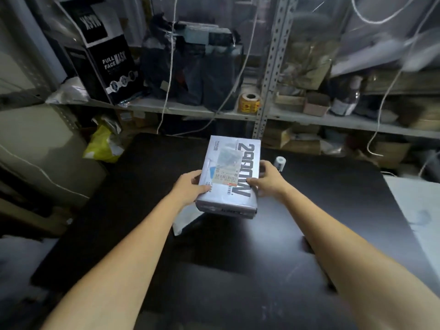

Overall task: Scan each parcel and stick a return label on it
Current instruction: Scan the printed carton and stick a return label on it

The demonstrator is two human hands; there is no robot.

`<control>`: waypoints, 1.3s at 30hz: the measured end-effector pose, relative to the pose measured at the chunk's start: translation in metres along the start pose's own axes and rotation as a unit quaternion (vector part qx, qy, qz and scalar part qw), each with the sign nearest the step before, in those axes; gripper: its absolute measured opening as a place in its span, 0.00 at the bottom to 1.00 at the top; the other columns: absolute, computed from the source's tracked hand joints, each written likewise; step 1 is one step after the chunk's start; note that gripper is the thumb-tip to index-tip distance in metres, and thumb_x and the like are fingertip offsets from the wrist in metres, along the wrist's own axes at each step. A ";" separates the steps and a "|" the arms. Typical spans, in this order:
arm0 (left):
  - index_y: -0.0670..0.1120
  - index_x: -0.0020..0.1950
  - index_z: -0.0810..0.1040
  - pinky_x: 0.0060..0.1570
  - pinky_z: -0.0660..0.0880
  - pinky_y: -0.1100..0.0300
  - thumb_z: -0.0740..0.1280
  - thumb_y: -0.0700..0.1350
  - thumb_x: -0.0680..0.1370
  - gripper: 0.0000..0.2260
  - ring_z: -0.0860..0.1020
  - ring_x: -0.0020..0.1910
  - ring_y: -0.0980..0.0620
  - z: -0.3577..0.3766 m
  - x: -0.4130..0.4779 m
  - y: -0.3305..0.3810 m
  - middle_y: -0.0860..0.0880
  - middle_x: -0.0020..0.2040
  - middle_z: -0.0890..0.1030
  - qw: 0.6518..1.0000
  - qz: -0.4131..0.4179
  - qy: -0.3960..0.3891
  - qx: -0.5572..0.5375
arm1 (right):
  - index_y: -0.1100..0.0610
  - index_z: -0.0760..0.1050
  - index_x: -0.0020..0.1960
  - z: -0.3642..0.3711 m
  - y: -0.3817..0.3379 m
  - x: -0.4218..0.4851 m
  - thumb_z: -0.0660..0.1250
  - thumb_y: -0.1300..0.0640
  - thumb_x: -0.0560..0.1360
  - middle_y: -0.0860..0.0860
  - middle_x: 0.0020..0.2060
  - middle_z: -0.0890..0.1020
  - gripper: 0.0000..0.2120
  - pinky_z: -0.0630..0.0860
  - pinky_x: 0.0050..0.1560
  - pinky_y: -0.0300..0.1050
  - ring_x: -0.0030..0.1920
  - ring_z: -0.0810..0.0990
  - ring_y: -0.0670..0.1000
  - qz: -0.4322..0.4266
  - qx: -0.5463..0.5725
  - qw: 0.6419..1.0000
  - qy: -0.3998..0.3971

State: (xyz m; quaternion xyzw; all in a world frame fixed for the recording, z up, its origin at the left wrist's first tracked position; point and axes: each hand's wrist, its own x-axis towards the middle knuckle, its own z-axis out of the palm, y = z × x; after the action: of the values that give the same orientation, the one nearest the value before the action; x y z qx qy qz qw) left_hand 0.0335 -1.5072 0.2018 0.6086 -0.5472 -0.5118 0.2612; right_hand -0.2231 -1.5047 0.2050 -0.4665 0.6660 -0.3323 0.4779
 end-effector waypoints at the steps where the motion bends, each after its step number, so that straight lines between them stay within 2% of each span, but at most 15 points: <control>1: 0.56 0.68 0.74 0.33 0.77 0.68 0.74 0.42 0.73 0.24 0.80 0.43 0.61 0.014 -0.006 0.000 0.59 0.49 0.80 1.000 -0.005 0.002 -0.010 | 0.53 0.63 0.71 -0.010 0.008 -0.005 0.74 0.63 0.72 0.53 0.57 0.81 0.32 0.80 0.56 0.60 0.56 0.82 0.55 0.005 0.005 1.000 -0.002; 3: 0.53 0.68 0.74 0.34 0.76 0.70 0.74 0.41 0.74 0.24 0.81 0.41 0.63 0.039 -0.014 -0.002 0.62 0.46 0.79 1.000 -0.013 -0.005 -0.015 | 0.53 0.63 0.71 -0.025 0.027 -0.014 0.73 0.63 0.73 0.53 0.57 0.82 0.31 0.81 0.54 0.59 0.55 0.82 0.55 0.021 0.015 1.000 -0.006; 5: 0.54 0.69 0.73 0.39 0.77 0.69 0.73 0.41 0.75 0.24 0.80 0.43 0.64 0.059 -0.017 -0.008 0.63 0.47 0.79 1.000 -0.017 -0.021 -0.002 | 0.52 0.63 0.71 -0.035 0.045 -0.022 0.72 0.64 0.74 0.52 0.56 0.81 0.30 0.83 0.49 0.54 0.54 0.82 0.54 0.041 0.024 0.999 -0.011; 8: 0.54 0.69 0.73 0.49 0.78 0.62 0.72 0.40 0.75 0.24 0.79 0.50 0.61 0.081 -0.015 -0.023 0.58 0.53 0.81 0.999 -0.026 -0.036 -0.006 | 0.52 0.63 0.71 -0.046 0.072 -0.024 0.71 0.66 0.74 0.52 0.53 0.81 0.30 0.82 0.35 0.44 0.51 0.83 0.51 0.071 0.044 0.996 -0.011; 10: 0.55 0.67 0.74 0.53 0.79 0.58 0.72 0.39 0.76 0.22 0.80 0.53 0.57 0.095 -0.009 -0.035 0.55 0.55 0.82 0.998 -0.041 -0.047 -0.024 | 0.50 0.63 0.70 -0.050 0.086 -0.019 0.71 0.66 0.74 0.52 0.52 0.81 0.30 0.81 0.33 0.44 0.50 0.83 0.51 0.088 0.042 0.995 -0.016; 15: 0.64 0.48 0.77 0.43 0.79 0.64 0.70 0.35 0.76 0.20 0.82 0.46 0.61 0.115 0.013 -0.056 0.61 0.47 0.82 0.995 -0.056 -0.075 -0.047 | 0.49 0.62 0.71 -0.056 0.114 -0.001 0.71 0.66 0.75 0.53 0.52 0.82 0.30 0.80 0.31 0.43 0.48 0.84 0.51 0.120 0.028 0.992 -0.018; 18: 0.60 0.58 0.77 0.44 0.81 0.60 0.71 0.36 0.75 0.20 0.82 0.49 0.55 0.118 0.027 -0.061 0.54 0.52 0.82 0.994 -0.055 -0.078 -0.057 | 0.50 0.63 0.72 -0.056 0.126 0.011 0.70 0.66 0.76 0.52 0.50 0.82 0.30 0.80 0.29 0.42 0.44 0.84 0.49 0.127 0.036 0.991 0.002; 20: 0.55 0.66 0.75 0.52 0.81 0.53 0.72 0.37 0.75 0.23 0.81 0.54 0.50 0.118 0.034 -0.062 0.51 0.56 0.81 0.994 -0.055 -0.079 -0.053 | 0.50 0.63 0.73 -0.054 0.130 0.017 0.70 0.66 0.76 0.51 0.49 0.83 0.30 0.79 0.29 0.41 0.43 0.84 0.48 0.124 0.041 0.991 0.015; 22: 0.53 0.68 0.73 0.57 0.79 0.48 0.72 0.38 0.76 0.23 0.80 0.57 0.48 0.118 0.038 -0.062 0.49 0.58 0.80 0.995 -0.053 -0.079 -0.034 | 0.49 0.63 0.74 -0.051 0.130 0.017 0.69 0.66 0.76 0.49 0.48 0.83 0.31 0.79 0.29 0.40 0.41 0.85 0.46 0.118 0.041 0.992 0.023; 24: 0.53 0.69 0.71 0.59 0.78 0.46 0.71 0.40 0.76 0.23 0.79 0.58 0.48 0.119 0.039 -0.062 0.49 0.61 0.79 0.996 -0.053 -0.075 -0.011 | 0.49 0.63 0.74 -0.047 0.129 0.015 0.69 0.64 0.77 0.47 0.49 0.82 0.30 0.81 0.33 0.43 0.44 0.84 0.47 0.111 0.019 0.993 0.032; 28: 0.52 0.72 0.69 0.58 0.78 0.46 0.71 0.42 0.77 0.24 0.78 0.59 0.49 0.120 0.035 -0.061 0.49 0.64 0.77 0.997 -0.045 -0.065 0.014 | 0.54 0.68 0.71 -0.037 0.127 -0.003 0.69 0.61 0.77 0.53 0.60 0.79 0.24 0.79 0.58 0.57 0.57 0.80 0.53 0.106 -0.052 0.986 0.119; 31: 0.51 0.72 0.68 0.58 0.78 0.45 0.70 0.42 0.77 0.24 0.77 0.59 0.49 0.118 0.034 -0.057 0.48 0.66 0.76 0.996 -0.041 -0.075 0.014 | 0.57 0.73 0.67 -0.049 0.136 -0.032 0.67 0.60 0.77 0.55 0.61 0.79 0.19 0.76 0.62 0.53 0.57 0.78 0.53 0.096 -0.075 0.966 0.228; 34: 0.51 0.72 0.67 0.59 0.78 0.44 0.70 0.42 0.77 0.25 0.77 0.61 0.47 0.115 0.035 -0.055 0.48 0.66 0.76 0.995 -0.053 -0.080 0.019 | 0.58 0.73 0.68 -0.073 0.154 -0.062 0.66 0.58 0.77 0.57 0.64 0.76 0.20 0.71 0.65 0.55 0.64 0.74 0.58 0.129 -0.152 0.931 0.306; 36: 0.51 0.71 0.68 0.58 0.78 0.45 0.71 0.41 0.77 0.24 0.77 0.60 0.47 0.115 0.035 -0.056 0.48 0.65 0.76 0.996 -0.054 -0.072 0.011 | 0.59 0.69 0.71 -0.087 0.168 -0.080 0.67 0.55 0.76 0.59 0.66 0.73 0.24 0.71 0.65 0.56 0.67 0.70 0.61 0.194 -0.209 0.906 0.314; 39: 0.51 0.71 0.69 0.52 0.80 0.48 0.70 0.40 0.77 0.24 0.78 0.58 0.48 0.120 0.032 -0.057 0.49 0.63 0.77 0.997 -0.047 -0.069 0.002 | 0.61 0.66 0.70 -0.096 0.188 -0.095 0.71 0.53 0.75 0.61 0.67 0.70 0.28 0.71 0.65 0.57 0.65 0.71 0.65 0.278 -0.207 0.903 0.254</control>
State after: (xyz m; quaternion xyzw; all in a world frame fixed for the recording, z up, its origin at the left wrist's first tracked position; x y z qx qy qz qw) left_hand -0.0571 -1.4928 0.1003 0.5975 -0.5355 -0.5631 0.1977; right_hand -0.3608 -1.3514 0.1000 -0.2509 0.9211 -0.1481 0.2581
